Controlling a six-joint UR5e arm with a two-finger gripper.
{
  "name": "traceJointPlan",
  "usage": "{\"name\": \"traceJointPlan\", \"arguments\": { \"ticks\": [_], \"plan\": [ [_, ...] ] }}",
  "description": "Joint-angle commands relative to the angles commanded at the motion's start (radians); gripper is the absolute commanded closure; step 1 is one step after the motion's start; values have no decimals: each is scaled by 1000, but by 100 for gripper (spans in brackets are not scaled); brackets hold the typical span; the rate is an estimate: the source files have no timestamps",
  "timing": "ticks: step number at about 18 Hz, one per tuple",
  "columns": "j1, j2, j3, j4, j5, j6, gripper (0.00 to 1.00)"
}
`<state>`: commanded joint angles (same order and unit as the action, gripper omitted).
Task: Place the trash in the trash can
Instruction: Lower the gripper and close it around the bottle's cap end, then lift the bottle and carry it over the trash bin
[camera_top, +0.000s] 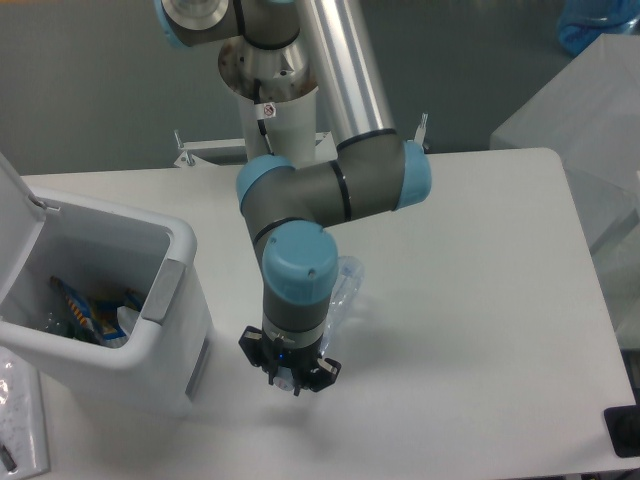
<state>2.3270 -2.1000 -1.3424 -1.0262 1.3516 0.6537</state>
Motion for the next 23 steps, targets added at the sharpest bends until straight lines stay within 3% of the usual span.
{"name": "traceJointPlan", "arguments": {
  "ticks": [3,5,9,11,13,18,23],
  "plan": [
    [28,-6,109,18,-70,-66,91],
    [54,-8,152,63,-145,-101,91],
    [86,0,163,141,-235,-143,91],
    [98,9,178,144,-290,-152,91],
    [115,60,189,144,-386,-198,91],
    [140,116,223,146,-713,-272,88],
    [121,158,221,149,-775,-270,88]
  ]
}}
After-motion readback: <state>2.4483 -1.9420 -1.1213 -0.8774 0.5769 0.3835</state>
